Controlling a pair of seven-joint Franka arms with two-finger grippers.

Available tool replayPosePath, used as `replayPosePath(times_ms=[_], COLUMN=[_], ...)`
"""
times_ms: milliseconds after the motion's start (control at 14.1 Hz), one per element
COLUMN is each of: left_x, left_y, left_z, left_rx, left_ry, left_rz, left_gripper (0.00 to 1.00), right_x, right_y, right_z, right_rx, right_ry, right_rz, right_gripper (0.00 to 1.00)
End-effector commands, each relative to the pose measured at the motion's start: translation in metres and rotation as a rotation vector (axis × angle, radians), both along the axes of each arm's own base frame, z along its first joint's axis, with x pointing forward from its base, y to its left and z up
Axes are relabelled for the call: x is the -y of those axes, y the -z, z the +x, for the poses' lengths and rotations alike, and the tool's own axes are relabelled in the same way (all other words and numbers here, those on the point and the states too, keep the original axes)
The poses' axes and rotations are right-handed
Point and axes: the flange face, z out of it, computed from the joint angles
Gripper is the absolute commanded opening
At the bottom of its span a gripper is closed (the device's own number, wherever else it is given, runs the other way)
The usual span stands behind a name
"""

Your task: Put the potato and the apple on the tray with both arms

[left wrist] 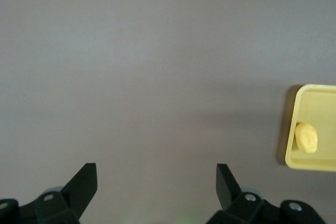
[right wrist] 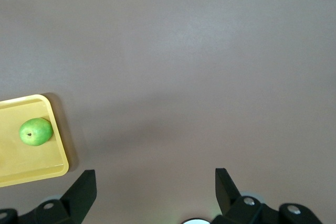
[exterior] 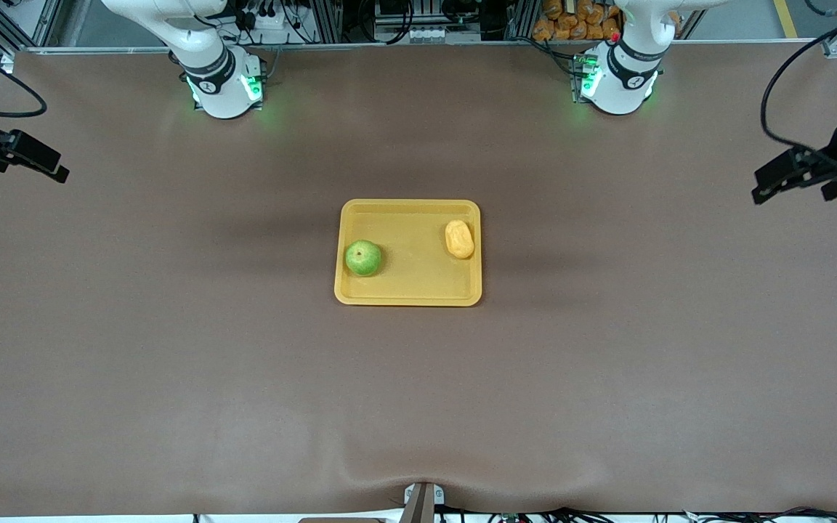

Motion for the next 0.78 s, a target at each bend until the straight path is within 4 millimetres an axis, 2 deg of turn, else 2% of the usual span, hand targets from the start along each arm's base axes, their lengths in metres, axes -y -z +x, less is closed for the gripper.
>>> replayPosePath(times_ms=[0,142,426,710], left_x=[0.002,0.006,0.007,0.009], left_y=[0.000,-0.007,-0.008,-0.020], left_z=[-0.042,-0.051,-0.055,-0.056], left_rx=[-0.018,-0.024,-0.050,-0.056], left_ry=[0.024,0.032,0.035,0.033], left_rz=[-0.012,-0.008,-0.004,-0.002], left_gripper=[1.00,1.00,1.00,1.00], right_x=[-0.002,-0.003,-0.003,-0.003], right_y=[-0.005,-0.004,-0.002,-0.002], right_z=[0.002,0.003,0.004,0.004], right_rx=[0.000,0.000,-0.004,-0.004], right_ry=[0.019,0.008,0.006,0.006], right_rz=[-0.004,-0.005,-0.003,-0.003], right_gripper=[1.00,1.00,1.00,1.00])
